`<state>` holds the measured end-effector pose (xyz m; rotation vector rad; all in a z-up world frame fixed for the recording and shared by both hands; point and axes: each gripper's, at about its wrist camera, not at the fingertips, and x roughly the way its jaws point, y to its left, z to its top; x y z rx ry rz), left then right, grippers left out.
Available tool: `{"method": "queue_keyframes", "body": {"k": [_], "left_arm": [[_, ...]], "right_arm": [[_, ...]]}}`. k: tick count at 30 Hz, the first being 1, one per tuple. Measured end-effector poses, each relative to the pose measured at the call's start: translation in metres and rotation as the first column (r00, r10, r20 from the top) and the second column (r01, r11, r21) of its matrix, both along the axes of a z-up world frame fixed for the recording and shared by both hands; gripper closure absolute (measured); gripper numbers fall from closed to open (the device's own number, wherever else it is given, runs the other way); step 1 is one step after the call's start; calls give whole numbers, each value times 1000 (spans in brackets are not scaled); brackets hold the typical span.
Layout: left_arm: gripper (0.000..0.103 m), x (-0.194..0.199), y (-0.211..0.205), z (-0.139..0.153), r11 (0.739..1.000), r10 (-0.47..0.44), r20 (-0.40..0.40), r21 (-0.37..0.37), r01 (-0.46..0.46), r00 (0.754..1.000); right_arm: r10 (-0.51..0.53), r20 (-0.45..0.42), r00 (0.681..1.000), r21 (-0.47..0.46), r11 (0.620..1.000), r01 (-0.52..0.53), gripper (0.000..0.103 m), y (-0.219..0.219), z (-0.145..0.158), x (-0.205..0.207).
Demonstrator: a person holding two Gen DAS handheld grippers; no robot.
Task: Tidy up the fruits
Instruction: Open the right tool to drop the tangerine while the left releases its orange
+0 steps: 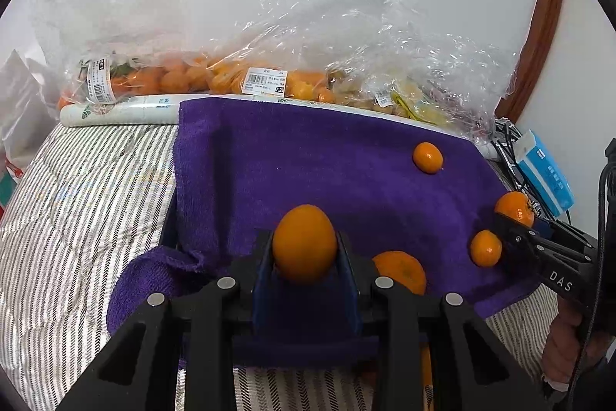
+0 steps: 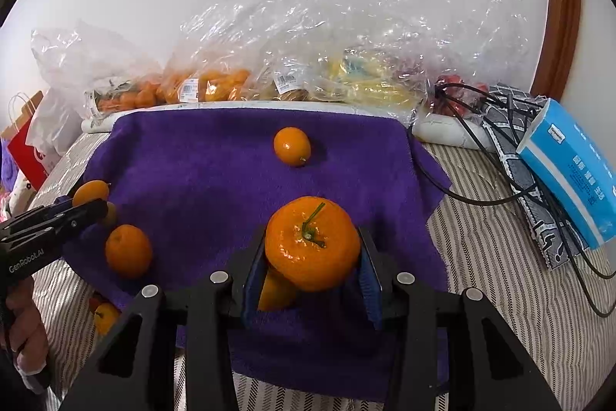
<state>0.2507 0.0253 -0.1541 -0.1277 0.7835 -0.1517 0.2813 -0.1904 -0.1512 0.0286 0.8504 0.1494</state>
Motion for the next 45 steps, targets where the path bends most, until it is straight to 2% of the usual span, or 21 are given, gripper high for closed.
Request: {"method": "queue_keyframes", "body": {"k": [18,23,27,31,39,45], "left_arm": [[72,-1,-2,1,1000,-9,-1,-1,9,1000],[60,-2,-1,2,1000,-15,-4,-17,15,1000],[60,-3,0,4,1000,2,7,-12,-2,1000],[60,-6,4,8,999,30,23,-18,-30,999],[57,-36,9,23,995,89,100,25,-92,991],[57,-66,16,25,992,108,136,53,-116,985]], "right_arm": [[0,19,1000,-50,999,1,59,4,1,-2],[-1,29,1000,-48,999,2,59,4,3,-3],[1,41,999,-49,999,1,57,4,7,-6],[4,71,997,-45,999,-1,50,5,14,-11],[-5,107,994,41,999,0,47,3,37,-31],[56,111,992,2,998,-56,47,26,46,-73]]}}
